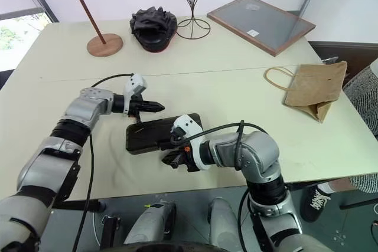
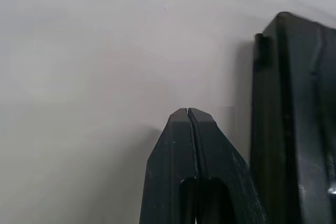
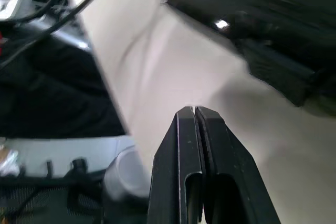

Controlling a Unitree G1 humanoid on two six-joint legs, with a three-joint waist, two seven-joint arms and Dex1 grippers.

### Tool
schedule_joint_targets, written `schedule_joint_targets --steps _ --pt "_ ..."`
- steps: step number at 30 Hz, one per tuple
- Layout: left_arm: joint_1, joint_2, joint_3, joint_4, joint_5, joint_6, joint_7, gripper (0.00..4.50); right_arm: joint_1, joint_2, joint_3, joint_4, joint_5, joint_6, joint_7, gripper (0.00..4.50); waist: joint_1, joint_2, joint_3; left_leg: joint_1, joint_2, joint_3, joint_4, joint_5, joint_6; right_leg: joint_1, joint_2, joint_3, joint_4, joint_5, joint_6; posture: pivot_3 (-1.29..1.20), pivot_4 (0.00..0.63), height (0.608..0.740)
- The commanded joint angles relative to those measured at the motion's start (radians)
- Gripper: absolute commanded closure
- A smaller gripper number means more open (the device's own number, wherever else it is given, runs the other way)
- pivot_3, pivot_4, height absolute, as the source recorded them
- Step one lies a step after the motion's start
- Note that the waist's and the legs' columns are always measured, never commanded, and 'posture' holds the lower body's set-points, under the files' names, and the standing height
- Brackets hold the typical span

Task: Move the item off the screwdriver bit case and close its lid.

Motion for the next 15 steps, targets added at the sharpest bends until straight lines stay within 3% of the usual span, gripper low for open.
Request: schedule_joint_targets --steps 1,15 --pt "-0.038 -0.015 0.009 0.060 0.041 -0.073 -0.009 4.50 0.022 0.029 0.008 0.020 -0.059 -0.017 -0.094 4.46 -0.001 0.000 0.000 0.000 -0.001 0.000 0.000 0.000 0.000 0.000 0.000 0.000 0.000 0.000 0.000 0.00 0.150 0.740" --pt "0.051 -0.048 -0.040 0.016 0.134 -0.206 -0.129 4.50 0.061 0.050 0.081 -0.008 -0.160 -0.184 -0.261 4.46 -0.003 -0.001 -0.003 0.002 -0.003 -0.002 0.001 0.000 0.000 0.002 0.000 0.000 0.001 0.000 0.000 0.00 0.150 0.740"
